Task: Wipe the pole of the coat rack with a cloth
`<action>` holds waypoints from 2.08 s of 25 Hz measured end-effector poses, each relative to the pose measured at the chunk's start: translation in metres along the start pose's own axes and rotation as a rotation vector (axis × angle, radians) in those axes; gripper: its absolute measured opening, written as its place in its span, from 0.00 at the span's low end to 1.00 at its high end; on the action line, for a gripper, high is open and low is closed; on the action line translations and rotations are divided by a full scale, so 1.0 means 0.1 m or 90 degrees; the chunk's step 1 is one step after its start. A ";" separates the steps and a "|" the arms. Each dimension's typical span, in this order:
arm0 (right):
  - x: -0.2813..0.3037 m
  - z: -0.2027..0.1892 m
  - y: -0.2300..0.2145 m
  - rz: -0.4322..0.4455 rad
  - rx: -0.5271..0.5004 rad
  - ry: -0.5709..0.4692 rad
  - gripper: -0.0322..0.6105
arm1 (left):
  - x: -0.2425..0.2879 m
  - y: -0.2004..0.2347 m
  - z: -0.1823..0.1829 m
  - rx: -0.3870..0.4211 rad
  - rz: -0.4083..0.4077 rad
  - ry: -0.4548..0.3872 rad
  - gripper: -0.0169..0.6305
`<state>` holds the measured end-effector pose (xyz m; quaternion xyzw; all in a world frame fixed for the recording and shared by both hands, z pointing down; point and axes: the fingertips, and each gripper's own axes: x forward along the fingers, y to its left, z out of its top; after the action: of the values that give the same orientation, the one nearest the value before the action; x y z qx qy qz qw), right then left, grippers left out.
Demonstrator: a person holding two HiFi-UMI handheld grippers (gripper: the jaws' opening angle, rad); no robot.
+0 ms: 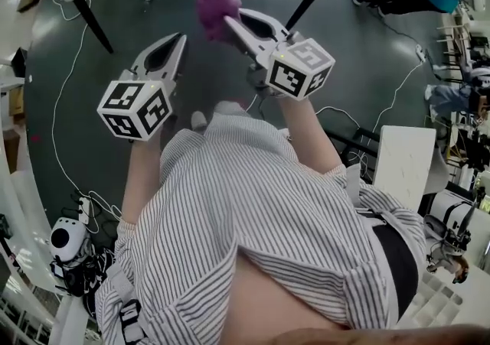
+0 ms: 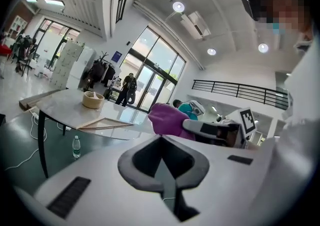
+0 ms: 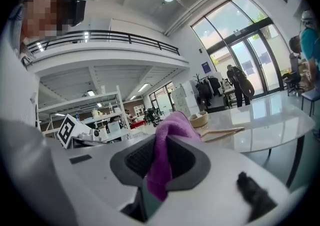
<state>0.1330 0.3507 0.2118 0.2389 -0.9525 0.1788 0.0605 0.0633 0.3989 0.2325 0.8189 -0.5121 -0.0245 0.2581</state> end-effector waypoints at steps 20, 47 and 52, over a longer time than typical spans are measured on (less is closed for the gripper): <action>0.64 0.32 -1.42 -0.063 0.026 -0.007 0.15 | 1.07 0.90 0.33 -0.006 0.036 0.050 0.04; 2.51 1.09 -2.95 0.090 0.083 0.066 0.15 | 3.26 2.06 1.61 -0.016 0.030 0.091 0.05; 2.68 1.12 -3.14 0.087 0.093 0.072 0.15 | 3.51 2.20 1.69 -0.018 0.011 0.095 0.05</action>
<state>0.0441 -0.0650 0.2594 0.1666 -0.9461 0.2647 0.0845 -0.0030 -0.0420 0.2637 0.8103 -0.4978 0.0317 0.3075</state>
